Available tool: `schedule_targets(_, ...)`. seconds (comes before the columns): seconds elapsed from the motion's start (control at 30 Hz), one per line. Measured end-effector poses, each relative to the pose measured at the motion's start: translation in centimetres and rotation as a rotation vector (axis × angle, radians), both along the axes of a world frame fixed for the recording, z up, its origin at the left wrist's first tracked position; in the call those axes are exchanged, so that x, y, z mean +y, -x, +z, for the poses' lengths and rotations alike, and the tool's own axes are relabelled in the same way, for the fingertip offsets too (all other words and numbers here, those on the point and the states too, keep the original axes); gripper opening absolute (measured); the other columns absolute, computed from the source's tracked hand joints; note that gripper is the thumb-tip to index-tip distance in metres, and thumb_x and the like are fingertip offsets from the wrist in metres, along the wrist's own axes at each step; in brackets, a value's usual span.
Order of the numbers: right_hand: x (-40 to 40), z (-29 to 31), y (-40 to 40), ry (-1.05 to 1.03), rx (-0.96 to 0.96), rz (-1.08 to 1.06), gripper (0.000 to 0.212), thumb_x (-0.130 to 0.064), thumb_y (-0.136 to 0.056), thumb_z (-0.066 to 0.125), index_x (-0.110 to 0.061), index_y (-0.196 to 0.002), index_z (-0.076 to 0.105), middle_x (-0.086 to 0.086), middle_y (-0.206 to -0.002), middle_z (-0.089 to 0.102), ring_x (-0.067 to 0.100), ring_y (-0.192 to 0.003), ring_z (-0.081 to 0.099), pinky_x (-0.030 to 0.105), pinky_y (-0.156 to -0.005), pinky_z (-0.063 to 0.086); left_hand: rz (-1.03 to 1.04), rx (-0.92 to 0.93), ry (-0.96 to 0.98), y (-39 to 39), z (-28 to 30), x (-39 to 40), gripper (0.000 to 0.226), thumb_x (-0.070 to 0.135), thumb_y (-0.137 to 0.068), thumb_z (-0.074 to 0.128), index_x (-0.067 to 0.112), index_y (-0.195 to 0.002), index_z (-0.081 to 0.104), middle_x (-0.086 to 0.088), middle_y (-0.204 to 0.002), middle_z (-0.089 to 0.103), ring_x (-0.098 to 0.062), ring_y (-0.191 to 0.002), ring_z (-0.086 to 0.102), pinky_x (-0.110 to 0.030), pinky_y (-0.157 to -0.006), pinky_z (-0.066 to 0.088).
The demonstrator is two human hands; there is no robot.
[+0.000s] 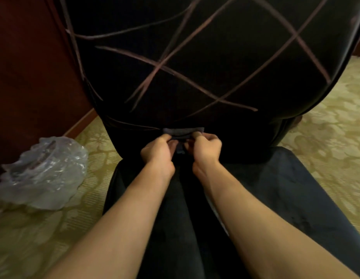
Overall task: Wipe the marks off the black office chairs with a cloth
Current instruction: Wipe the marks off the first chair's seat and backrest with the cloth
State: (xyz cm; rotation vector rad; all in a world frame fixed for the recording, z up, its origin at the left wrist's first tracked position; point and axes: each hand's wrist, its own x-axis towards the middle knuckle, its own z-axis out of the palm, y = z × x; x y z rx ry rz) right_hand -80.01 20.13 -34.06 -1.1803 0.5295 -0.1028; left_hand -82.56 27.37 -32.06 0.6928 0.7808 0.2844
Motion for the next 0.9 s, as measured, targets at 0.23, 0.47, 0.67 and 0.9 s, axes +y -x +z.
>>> schedule_targets(0.23, -7.5, 1.4, 2.9, 0.033, -0.051, 0.034, 0.009, -0.006, -0.097, 0.055, -0.011, -0.093, 0.049, 0.01, -0.077, 0.062, 0.016, -0.065, 0.062, 0.026, -0.058, 0.052, -0.226, -0.017, -0.027, 0.9, 1.1, -5.7, 0.022, -0.014, -0.086, 0.061, 0.004, -0.074, 0.057, -0.015, -0.079, 0.061, -0.019, -0.064, 0.061, -0.018, -0.05, 0.055)
schedule_targets(0.47, -3.5, 2.6, 8.2, 0.077, -0.091, 0.189, 0.016, -0.007, -0.097, 0.057, -0.017, -0.085, 0.05, 0.006, -0.077, 0.061, 0.014, -0.069, 0.06, 0.024, -0.056, 0.04, -0.188, -0.044, -0.05, 6.3, 1.2, -0.3, 0.01, -0.007, -0.089, 0.063, 0.002, -0.091, 0.06, -0.015, -0.079, 0.063, -0.02, -0.07, 0.065, -0.02, -0.061, 0.058)
schedule_targets(0.67, -1.0, -0.8, 11.2, 0.201, -0.209, 0.185, 0.01, -0.009, -0.094, 0.062, -0.014, -0.088, 0.056, -0.004, -0.066, 0.056, 0.001, -0.06, 0.053, 0.019, -0.06, 0.045, -0.278, -0.061, -0.232, 11.5, -2.1, 2.6, 0.025, -0.002, -0.091, 0.065, -0.004, -0.115, 0.062, -0.017, -0.098, 0.07, -0.019, -0.083, 0.072, -0.02, -0.074, 0.059)
schedule_targets(0.9, -1.5, -1.8, 11.4, 0.184, -0.228, 0.219, 0.01, -0.012, -0.094, 0.064, -0.018, -0.089, 0.058, -0.01, -0.062, 0.059, 0.004, -0.063, 0.056, 0.022, -0.064, 0.047, -0.345, -0.031, -0.137, 11.7, -2.1, 3.3, 0.018, -0.005, -0.093, 0.06, -0.005, -0.111, 0.062, -0.02, -0.093, 0.073, -0.027, -0.088, 0.074, -0.024, -0.077, 0.06)
